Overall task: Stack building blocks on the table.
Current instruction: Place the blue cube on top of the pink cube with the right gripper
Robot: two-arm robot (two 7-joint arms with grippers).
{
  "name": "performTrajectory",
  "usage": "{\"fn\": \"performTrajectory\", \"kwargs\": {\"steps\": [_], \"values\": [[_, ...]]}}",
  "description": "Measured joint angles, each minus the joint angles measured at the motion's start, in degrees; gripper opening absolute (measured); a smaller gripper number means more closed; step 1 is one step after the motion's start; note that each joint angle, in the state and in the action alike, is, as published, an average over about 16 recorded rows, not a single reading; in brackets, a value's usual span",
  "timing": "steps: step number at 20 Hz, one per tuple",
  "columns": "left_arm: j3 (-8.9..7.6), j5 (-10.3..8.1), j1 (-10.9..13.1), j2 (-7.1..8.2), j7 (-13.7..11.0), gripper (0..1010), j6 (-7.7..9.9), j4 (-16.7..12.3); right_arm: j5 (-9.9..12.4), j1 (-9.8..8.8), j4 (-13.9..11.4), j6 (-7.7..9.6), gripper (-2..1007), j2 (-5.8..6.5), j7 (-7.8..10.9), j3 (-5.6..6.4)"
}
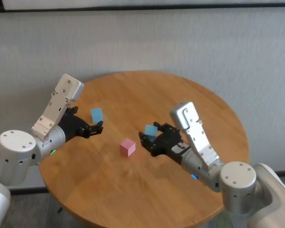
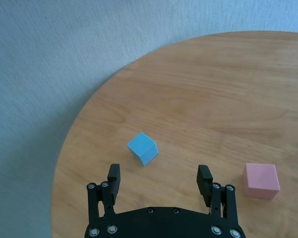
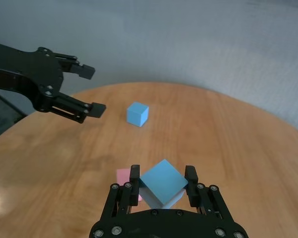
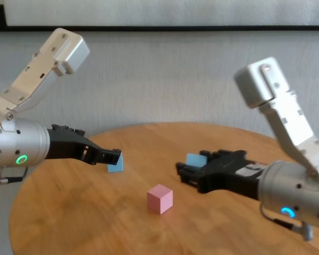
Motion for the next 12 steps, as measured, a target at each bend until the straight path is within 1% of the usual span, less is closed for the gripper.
{"fn": "performTrajectory", "kwargs": {"steps": [6,12], "values": [[0.0,0.0,0.0,0.0,0.0,1000,0.0,0.0,-0.5,1.2,2.1,-0.52,517,-2.09,0.17,-1.91],[0.0,0.0,0.0,0.0,0.0,1000,0.0,0.0,-0.9,2.3,4.1,-1.14,517,-3.56,-0.07,-2.99]]}}
